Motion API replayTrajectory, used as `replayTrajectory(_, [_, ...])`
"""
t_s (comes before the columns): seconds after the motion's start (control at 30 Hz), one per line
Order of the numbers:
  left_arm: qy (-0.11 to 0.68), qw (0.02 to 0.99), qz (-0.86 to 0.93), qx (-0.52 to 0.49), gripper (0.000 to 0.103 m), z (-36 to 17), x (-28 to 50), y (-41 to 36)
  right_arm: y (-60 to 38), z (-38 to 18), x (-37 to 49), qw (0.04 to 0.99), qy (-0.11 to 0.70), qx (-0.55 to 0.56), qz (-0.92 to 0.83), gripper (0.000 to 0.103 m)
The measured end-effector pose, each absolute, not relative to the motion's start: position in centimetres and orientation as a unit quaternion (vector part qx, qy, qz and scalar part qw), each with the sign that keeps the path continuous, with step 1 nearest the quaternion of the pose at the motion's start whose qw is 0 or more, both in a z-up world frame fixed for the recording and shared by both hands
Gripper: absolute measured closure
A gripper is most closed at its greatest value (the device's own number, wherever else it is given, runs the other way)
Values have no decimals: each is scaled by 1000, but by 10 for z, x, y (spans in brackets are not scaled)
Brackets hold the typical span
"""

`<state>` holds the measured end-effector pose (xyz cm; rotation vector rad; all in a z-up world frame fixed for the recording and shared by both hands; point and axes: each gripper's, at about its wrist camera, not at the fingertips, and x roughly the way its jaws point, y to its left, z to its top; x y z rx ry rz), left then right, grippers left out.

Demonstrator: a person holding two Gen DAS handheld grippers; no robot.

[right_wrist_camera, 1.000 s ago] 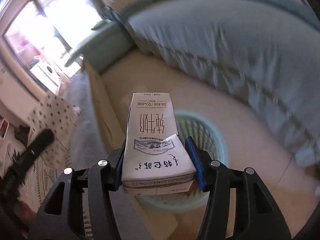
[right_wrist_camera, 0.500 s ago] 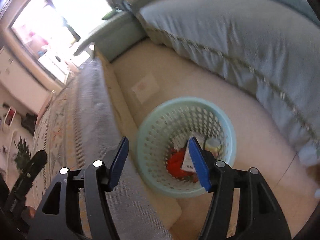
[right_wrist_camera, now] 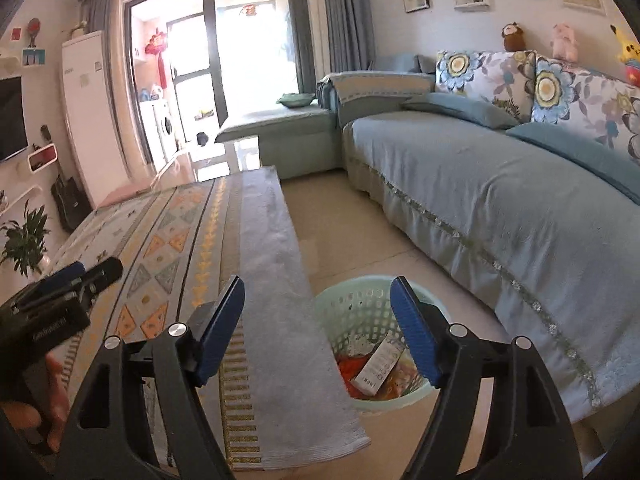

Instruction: Collect trash

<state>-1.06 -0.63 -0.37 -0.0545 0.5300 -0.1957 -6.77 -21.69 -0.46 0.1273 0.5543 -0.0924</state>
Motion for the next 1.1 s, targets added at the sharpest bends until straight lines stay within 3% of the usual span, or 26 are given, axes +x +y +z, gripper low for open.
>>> replayTrajectory(0.4, [281,953,-110,-18,19,-16,0,-19,-214,-18,-50,962,263,32,-63,32])
replayTrajectory(0.73, [245,964,-93,46,17,-7,-12,-36,-206,-13,-55,966,254,20,-47,32])
replayTrajectory(1.1, [240,964,-101,51,17,-6,-15,-39,-207,-12,-53,965,257,25,-48,32])
